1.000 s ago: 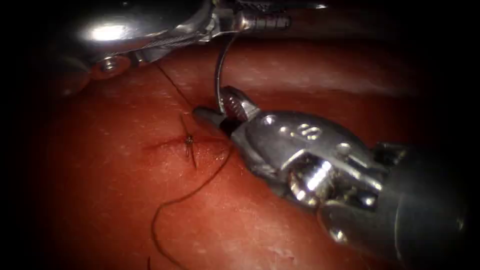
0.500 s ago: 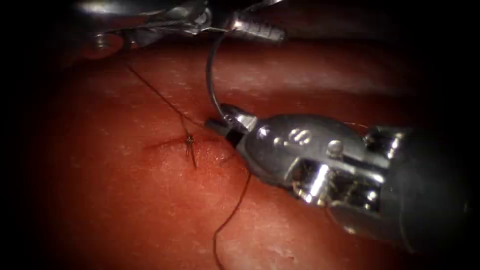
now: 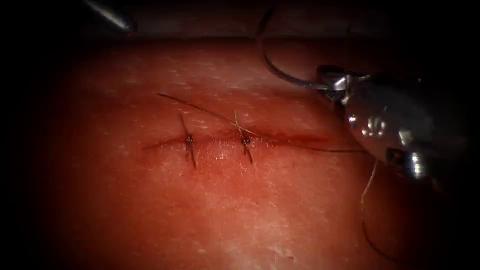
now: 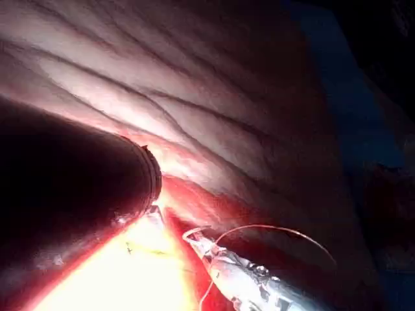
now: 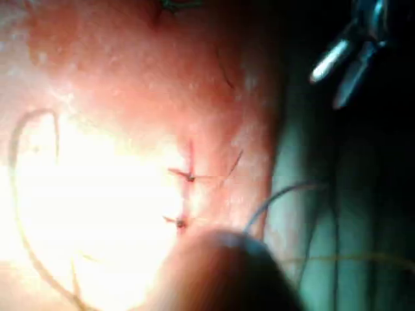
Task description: Wound Closure
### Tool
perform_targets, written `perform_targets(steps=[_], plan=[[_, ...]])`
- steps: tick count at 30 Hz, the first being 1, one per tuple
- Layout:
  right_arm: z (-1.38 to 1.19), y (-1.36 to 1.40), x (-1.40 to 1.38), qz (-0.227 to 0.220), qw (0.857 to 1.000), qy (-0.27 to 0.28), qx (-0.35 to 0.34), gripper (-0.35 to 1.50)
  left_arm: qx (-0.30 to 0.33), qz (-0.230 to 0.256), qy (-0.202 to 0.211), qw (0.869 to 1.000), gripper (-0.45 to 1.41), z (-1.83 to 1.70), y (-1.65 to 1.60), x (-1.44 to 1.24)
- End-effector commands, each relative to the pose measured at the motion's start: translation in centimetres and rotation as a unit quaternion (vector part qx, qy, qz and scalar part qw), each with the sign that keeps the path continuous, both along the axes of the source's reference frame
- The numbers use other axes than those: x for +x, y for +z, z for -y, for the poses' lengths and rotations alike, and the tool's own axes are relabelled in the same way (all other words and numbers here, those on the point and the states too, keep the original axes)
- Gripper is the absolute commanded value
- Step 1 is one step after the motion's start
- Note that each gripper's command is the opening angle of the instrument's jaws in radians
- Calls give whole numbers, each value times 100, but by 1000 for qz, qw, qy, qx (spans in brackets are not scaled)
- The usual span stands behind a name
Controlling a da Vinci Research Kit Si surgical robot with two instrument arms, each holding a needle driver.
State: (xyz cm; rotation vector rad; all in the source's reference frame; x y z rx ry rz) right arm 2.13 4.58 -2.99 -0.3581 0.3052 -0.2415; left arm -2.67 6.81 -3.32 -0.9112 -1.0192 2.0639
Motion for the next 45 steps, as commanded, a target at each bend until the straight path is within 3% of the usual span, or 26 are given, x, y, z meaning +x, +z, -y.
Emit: perform_targets(steps=[1, 3, 10, 13, 14, 17, 22, 26, 29, 33, 42, 45], plan=[[-7, 6, 8, 3, 1000, -19, -24, -35, 18, -7, -8, 1000, 60, -7, 6, -9], [-15, 9, 5, 11, 997, -54, -62, -35, 58, -23, -19, 998, 47, -11, 8, -16], [-20, 21, 2, 22, 978, -158, -133, -35, 165, -86, -59, 981, 45, -31, 26, -19], [-19, 21, 8, 26, 969, -185, -162, -35, 215, -134, -78, 964, 33, -32, 43, -34], [-17, 21, 11, 32, 966, -195, -169, -35, 249, -152, -85, 953, 33, -30, 51, -43], [-15, 21, 17, 38, 960, -209, -182, -35, 295, -176, -72, 937, 33, -18, 66, -57], [-15, 20, 19, 41, 959, -211, -186, -35, 372, -232, -49, 897, 33, 19, 99, -71], [-13, 20, 23, 44, 957, -215, -189, -35, 400, -226, -38, 888, 35, 23, 107, -73], [-10, 20, 28, 45, 957, -217, -188, -35, 439, -213, -50, 871, 44, 19, 108, -74], [-9, 19, 31, 48, 956, -219, -188, -35, 446, -199, -45, 871, 44, 14, 108, -73], [-8, 20, 32, 50, 956, -220, -189, -35, 473, -208, -50, 854, 43, 9, 98, -73], [-8, 20, 34, 51, 956, -220, -189, -35, 474, -206, -44, 855, 43, 15, 95, -77]])
